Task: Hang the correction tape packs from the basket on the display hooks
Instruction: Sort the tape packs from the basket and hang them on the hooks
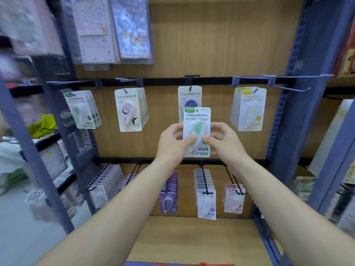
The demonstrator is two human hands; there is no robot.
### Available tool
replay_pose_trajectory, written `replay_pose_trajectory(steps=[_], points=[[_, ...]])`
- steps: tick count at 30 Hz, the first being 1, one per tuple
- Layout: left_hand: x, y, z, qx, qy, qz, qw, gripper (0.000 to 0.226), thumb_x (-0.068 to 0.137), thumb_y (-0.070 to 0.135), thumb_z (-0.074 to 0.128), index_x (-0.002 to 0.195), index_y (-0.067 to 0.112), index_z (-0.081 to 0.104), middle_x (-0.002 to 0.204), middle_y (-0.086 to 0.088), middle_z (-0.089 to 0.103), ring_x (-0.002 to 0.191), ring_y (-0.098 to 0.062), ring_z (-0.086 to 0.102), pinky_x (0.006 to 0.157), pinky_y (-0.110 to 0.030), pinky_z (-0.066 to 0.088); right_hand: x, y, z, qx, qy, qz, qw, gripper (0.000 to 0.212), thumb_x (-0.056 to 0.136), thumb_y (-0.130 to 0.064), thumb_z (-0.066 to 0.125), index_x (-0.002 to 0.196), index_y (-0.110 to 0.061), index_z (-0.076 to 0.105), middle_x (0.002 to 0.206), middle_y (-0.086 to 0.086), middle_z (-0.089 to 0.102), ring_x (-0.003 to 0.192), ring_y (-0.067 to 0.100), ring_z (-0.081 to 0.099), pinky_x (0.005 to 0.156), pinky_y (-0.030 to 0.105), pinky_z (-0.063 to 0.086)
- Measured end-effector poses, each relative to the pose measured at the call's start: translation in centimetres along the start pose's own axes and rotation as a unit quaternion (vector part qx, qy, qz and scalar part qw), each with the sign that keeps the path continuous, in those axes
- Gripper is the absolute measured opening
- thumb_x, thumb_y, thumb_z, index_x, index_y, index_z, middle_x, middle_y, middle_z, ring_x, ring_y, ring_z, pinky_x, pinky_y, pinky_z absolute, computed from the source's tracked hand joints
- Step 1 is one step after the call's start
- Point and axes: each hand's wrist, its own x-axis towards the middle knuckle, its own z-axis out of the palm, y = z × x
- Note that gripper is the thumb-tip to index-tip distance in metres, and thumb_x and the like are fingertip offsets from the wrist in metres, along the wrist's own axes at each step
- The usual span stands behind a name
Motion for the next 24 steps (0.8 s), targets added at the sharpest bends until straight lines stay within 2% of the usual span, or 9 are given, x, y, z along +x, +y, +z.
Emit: replay_pose_trajectory(steps=[4,6,9,12,15,19,22,24], points=[[-1.8,-1.0,-4.5,0.050,0.004,-0.005,0.999,0.030,0.088,0.011,0.077,0.112,0.028,0.072,0.101,0.007,0.079,0.097,-0.011,0.075,0.090,-0.040,0.061,-1.5,0.4,3.2,0.007,-0.061,0.027,0.998,0.023,0.098,-0.014,0.066,0.117,-0.020,0.055,0.099,0.000,0.079,0.084,0.017,0.077,0.060,0.027,0.058],[-2.8,-1.9,-6.8,0.089,0.020,-0.011,0.996,0.028,0.088,0.019,0.078,0.115,0.026,0.073,0.105,0.009,0.078,0.100,-0.007,0.072,0.095,-0.040,0.058,-2.1,0.9,5.0,0.015,-0.066,0.031,0.997,0.022,0.098,-0.012,0.066,0.116,-0.019,0.055,0.101,0.002,0.079,0.086,0.019,0.077,0.063,0.031,0.059],[-4.3,-2.7,-10.4,0.160,0.053,-0.030,0.985,0.045,0.089,0.036,0.076,0.131,0.021,0.067,0.117,0.010,0.073,0.109,-0.005,0.066,0.097,-0.028,0.051,-2.8,1.2,7.8,0.021,-0.069,0.039,0.997,0.022,0.097,-0.010,0.066,0.114,-0.019,0.055,0.101,0.004,0.078,0.085,0.018,0.077,0.064,0.032,0.060],[-5.8,-2.8,-14.6,0.211,0.084,-0.026,0.974,0.042,0.091,0.037,0.072,0.131,0.025,0.065,0.115,0.011,0.071,0.101,0.002,0.063,0.083,-0.015,0.046,-3.0,0.8,11.3,0.016,-0.095,0.025,0.995,0.023,0.096,-0.011,0.067,0.113,-0.020,0.055,0.097,0.004,0.078,0.085,0.018,0.077,0.068,0.037,0.062],[-6.6,-2.6,-19.2,0.267,0.107,-0.023,0.957,0.039,0.092,0.035,0.071,0.130,0.027,0.065,0.112,0.014,0.069,0.100,-0.005,0.064,0.086,-0.024,0.049,-2.3,-0.3,15.9,0.003,-0.119,0.000,0.993,0.025,0.095,-0.014,0.069,0.114,-0.021,0.054,0.098,0.003,0.077,0.086,0.017,0.077,0.067,0.035,0.061],[-6.3,-2.4,-25.7,0.378,0.125,-0.011,0.917,0.042,0.091,0.037,0.071,0.131,0.025,0.064,0.122,0.010,0.067,0.109,-0.013,0.063,0.091,-0.029,0.045,-0.2,-2.2,22.5,-0.020,-0.136,-0.031,0.990,0.028,0.095,-0.016,0.069,0.118,-0.020,0.054,0.099,0.002,0.073,0.086,0.012,0.074,0.068,0.029,0.060],[-5.5,-1.9,-29.8,0.439,0.128,-0.001,0.889,0.046,0.090,0.039,0.071,0.133,0.023,0.063,0.131,0.006,0.064,0.118,-0.017,0.061,0.101,-0.035,0.046,2.4,-3.4,26.9,-0.033,-0.130,-0.048,0.990,0.029,0.096,-0.019,0.068,0.120,-0.021,0.052,0.102,0.000,0.071,0.088,0.011,0.072,0.076,0.034,0.062],[-4.6,-1.7,-31.9,0.461,0.127,0.007,0.878,0.046,0.090,0.039,0.071,0.133,0.022,0.063,0.132,0.005,0.063,0.121,-0.017,0.059,0.102,-0.035,0.045,4.4,-4.0,29.4,-0.046,-0.118,-0.062,0.990,0.027,0.097,-0.022,0.067,0.118,-0.025,0.050,0.100,-0.003,0.070,0.087,0.007,0.071,0.075,0.033,0.062]])
